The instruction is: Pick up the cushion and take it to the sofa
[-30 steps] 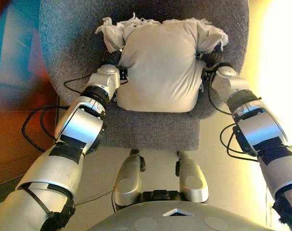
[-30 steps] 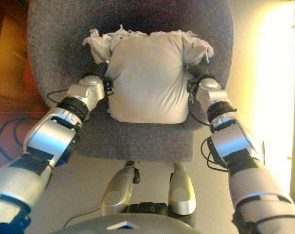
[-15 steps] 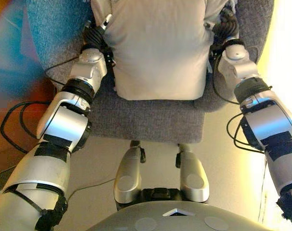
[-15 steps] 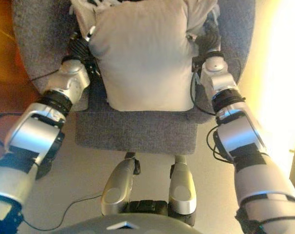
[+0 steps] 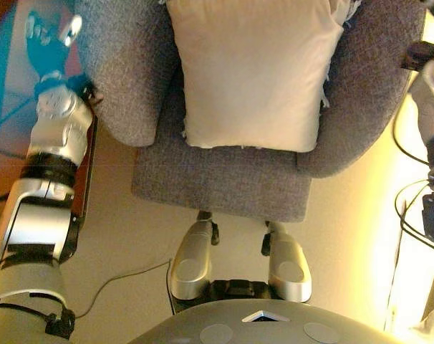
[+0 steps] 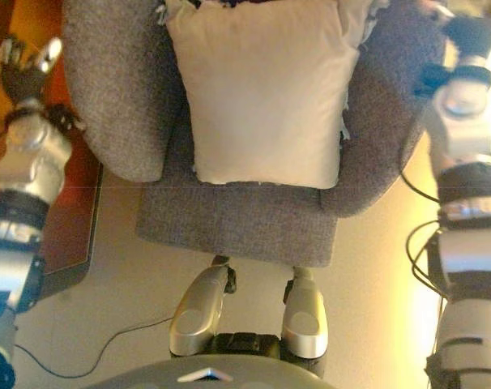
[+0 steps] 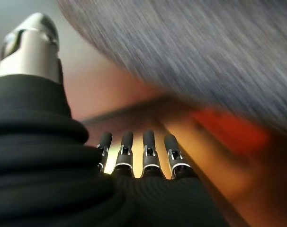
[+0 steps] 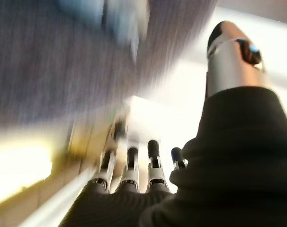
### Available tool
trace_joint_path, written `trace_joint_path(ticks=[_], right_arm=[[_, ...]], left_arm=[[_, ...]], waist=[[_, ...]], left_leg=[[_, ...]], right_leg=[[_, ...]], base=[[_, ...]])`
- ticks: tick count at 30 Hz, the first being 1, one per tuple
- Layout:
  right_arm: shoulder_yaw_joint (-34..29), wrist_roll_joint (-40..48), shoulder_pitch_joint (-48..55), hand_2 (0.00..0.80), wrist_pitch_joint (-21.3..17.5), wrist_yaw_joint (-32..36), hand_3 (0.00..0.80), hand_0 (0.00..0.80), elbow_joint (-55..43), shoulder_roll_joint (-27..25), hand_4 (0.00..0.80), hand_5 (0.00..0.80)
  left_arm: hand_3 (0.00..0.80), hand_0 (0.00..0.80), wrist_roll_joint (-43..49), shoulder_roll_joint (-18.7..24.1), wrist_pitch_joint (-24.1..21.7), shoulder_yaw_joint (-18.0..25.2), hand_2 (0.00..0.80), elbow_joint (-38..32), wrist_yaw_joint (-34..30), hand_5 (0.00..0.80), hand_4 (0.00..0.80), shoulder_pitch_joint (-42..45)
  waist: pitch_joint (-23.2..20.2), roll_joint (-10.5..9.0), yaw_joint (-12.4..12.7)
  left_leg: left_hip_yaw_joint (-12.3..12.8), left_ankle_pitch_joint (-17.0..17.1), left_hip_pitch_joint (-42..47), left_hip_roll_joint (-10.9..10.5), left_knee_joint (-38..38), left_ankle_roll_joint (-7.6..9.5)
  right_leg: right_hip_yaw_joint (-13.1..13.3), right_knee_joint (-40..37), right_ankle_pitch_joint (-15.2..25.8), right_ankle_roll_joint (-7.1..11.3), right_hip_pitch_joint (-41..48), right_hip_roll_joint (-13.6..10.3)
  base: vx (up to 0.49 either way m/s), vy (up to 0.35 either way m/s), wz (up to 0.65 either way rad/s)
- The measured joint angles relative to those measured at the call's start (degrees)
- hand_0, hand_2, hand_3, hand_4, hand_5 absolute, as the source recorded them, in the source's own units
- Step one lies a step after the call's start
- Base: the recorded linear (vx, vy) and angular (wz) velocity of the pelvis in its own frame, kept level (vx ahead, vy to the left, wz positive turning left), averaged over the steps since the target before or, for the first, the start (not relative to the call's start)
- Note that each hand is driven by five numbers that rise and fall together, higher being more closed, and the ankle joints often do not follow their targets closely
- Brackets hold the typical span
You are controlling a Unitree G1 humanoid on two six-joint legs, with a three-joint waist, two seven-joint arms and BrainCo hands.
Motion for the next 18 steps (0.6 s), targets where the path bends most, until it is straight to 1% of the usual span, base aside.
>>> trace_joint_path(ticks=[1, 2, 3, 4, 6, 8, 9, 11, 13, 14, 15, 16, 18], right_arm=[[-1.86, -0.66, 2.88, 0.000, -0.09, -0.15, 0.000, 0.000, -0.95, 0.29, 0.000, 0.000], [-4.81, -1.55, 7.84, 0.000, -0.18, -0.20, 0.000, 0.000, -2.89, 1.09, 0.000, 0.000], [-7.83, -2.37, 13.20, 0.000, -0.24, -0.38, 0.000, 0.000, -5.23, 2.75, 0.000, 0.000], [-10.78, -3.76, 19.92, 0.000, -0.61, -0.98, 0.000, 0.000, -7.95, 5.86, 0.000, 0.000], [-11.35, -5.39, 29.33, 0.000, -0.05, -0.99, 0.000, 0.000, -9.32, 9.49, 0.000, 0.000], [-12.66, -5.78, 36.03, 0.000, 0.36, -0.03, 0.000, 0.000, -9.37, 13.87, 0.000, 0.000], [-13.36, -6.48, 40.80, 0.000, 0.42, 0.42, 0.000, 0.000, -8.20, 17.58, 0.000, 0.000], [-13.05, -8.39, 45.04, 0.000, 0.82, 0.40, 0.000, 0.000, -6.56, 20.98, 0.000, 0.000], [-10.31, -11.63, 50.70, 0.000, 2.15, -0.16, 0.000, 0.000, -3.87, 24.18, 0.000, 0.000], [-9.19, -12.15, 51.75, 0.000, 2.61, -0.14, 0.000, 0.000, -2.41, 25.20, 0.000, 0.000], [-7.62, -13.31, 53.40, 0.000, 3.55, -0.01, 0.000, 0.000, 0.98, 26.62, 0.000, 0.000], [-6.44, -14.35, 53.06, 0.000, 4.00, 0.06, 0.000, 0.000, 6.27, 28.22, 0.000, 0.000], [-4.41, -14.67, 52.64, 0.000, 4.55, 2.03, 0.000, 0.000, 14.48, 30.43, 0.000, 0.000]], left_arm=[[0.000, 0.000, 0.48, -0.38, -0.18, 1.59, 0.000, -0.90, -0.08, 0.000, 0.000, 2.38], [0.000, 0.000, 1.93, -1.13, -0.82, 3.99, 0.000, -2.79, -0.16, 0.000, 0.000, 6.26], [0.000, 0.000, 2.92, -2.13, -1.28, 6.35, 0.000, -5.45, -0.33, 0.000, 0.000, 11.05], [0.000, 0.000, 5.82, -4.24, -3.07, 8.47, 0.000, -8.25, -0.61, 0.000, 0.000, 16.25], [0.000, 0.000, 10.60, -7.11, -4.07, 8.51, 0.000, -9.84, -0.87, 0.000, 0.000, 24.06], [0.000, 0.000, 11.17, -10.95, -4.32, 9.92, 0.000, -10.27, -2.64, 0.000, 0.000, 30.16], [0.000, 0.000, 11.15, -14.00, -4.39, 11.17, 0.000, -7.21, -4.39, 0.000, 0.000, 34.66], [0.000, 0.000, 11.15, -17.26, -2.97, 11.80, 0.000, -3.07, -6.91, 0.000, 0.000, 37.77], [0.000, 0.000, 12.84, -20.92, 0.79, 11.11, 0.000, 1.48, -10.39, 0.000, 0.000, 42.91], [0.000, 0.000, 13.55, -21.98, 2.11, 10.80, 0.000, 2.94, -11.24, 0.000, 0.000, 43.64], [0.000, 0.000, 14.05, -23.41, 4.06, 10.46, 0.000, 6.26, -12.75, 0.000, 0.000, 45.11], [0.000, 0.000, 15.57, -24.80, 5.79, 10.20, 0.000, 11.48, -13.90, 0.000, 0.000, 45.03], [0.000, 0.000, 15.79, -26.20, 8.76, 8.43, 0.000, 19.08, -15.22, 0.000, 0.000, 44.90]], waist=[[-0.09, -0.16, -0.01], [-0.26, -0.42, -0.01], [-0.58, -0.71, 0.04], [-1.30, -1.19, 0.04], [-3.12, -1.85, 0.10], [-5.37, -2.51, 0.12], [-7.38, -3.02, 0.03], [-9.45, -3.47, 0.00], [-13.48, -4.08, -0.08], [-14.28, -4.27, -0.06], [-15.29, -4.60, -0.12], [-16.44, -4.96, -0.06], [-18.38, -5.28, -0.08]], left_leg=[[0.00, -0.13, 0.43, 0.02, 0.00, -0.02], [0.02, -0.34, 1.07, 0.07, -0.01, -0.19], [-0.03, -0.72, 1.55, 0.15, -0.01, -0.11], [-0.04, -1.08, 2.39, 0.21, -0.02, -0.20], [-0.05, -1.57, 3.40, 0.23, -0.02, -0.01], [-0.04, -2.22, 4.72, 0.11, -0.05, -0.03], [0.05, -2.91, 6.21, -0.01, -0.04, -0.12], [0.04, -3.70, 8.45, -0.10, -0.08, -0.15], [0.09, -4.46, 9.73, 0.06, -0.30, -0.49], [0.10, -4.64, 10.32, 0.14, -0.31, -0.60], [0.11, -4.88, 11.30, 0.30, -0.32, -0.76], [0.15, -5.32, 12.11, 0.41, -0.35, -0.68], [0.24, -5.61, 13.09, 0.53, -0.37, -0.87]], right_leg=[[0.00, 0.00, -0.13, -0.04, 0.44, 0.02], [0.01, -0.01, -0.27, -0.06, 1.08, 0.03], [-0.01, -0.02, -0.49, -0.09, 1.59, 0.14], [-0.04, -0.03, -0.79, -0.19, 2.44, 0.19], [-0.07, -0.04, -1.12, -0.22, 3.52, 0.23], [-0.10, -0.06, -1.82, -0.11, 4.91, 0.09], [-0.10, -0.07, -2.46, -0.04, 6.44, -0.05], [-0.07, -0.06, -3.35, 0.05, 8.56, -0.12], [-0.08, -0.07, -4.18, -0.11, 9.86, 0.00], [-0.06, -0.07, -4.41, -0.18, 10.44, 0.11], [-0.05, -0.09, -4.72, -0.32, 11.33, 0.21], [-0.03, -0.08, -5.07, -0.44, 12.19, 0.41], [0.04, -0.07, -5.46, -0.65, 12.85, 0.65]], base=[[0.082, -0.049, -0.03], [0.088, -0.062, 0.00], [0.086, -0.046, 0.00], [0.100, -0.018, 0.02], [0.126, 0.005, 0.02], [0.160, 0.003, 0.01], [0.160, -0.012, -0.01], [0.134, -0.009, 0.00], [0.080, 0.013, 0.00], [0.072, 0.020, -0.01], [0.071, 0.020, -0.03], [0.061, 0.019, -0.01], [0.051, 0.025, -0.03]])
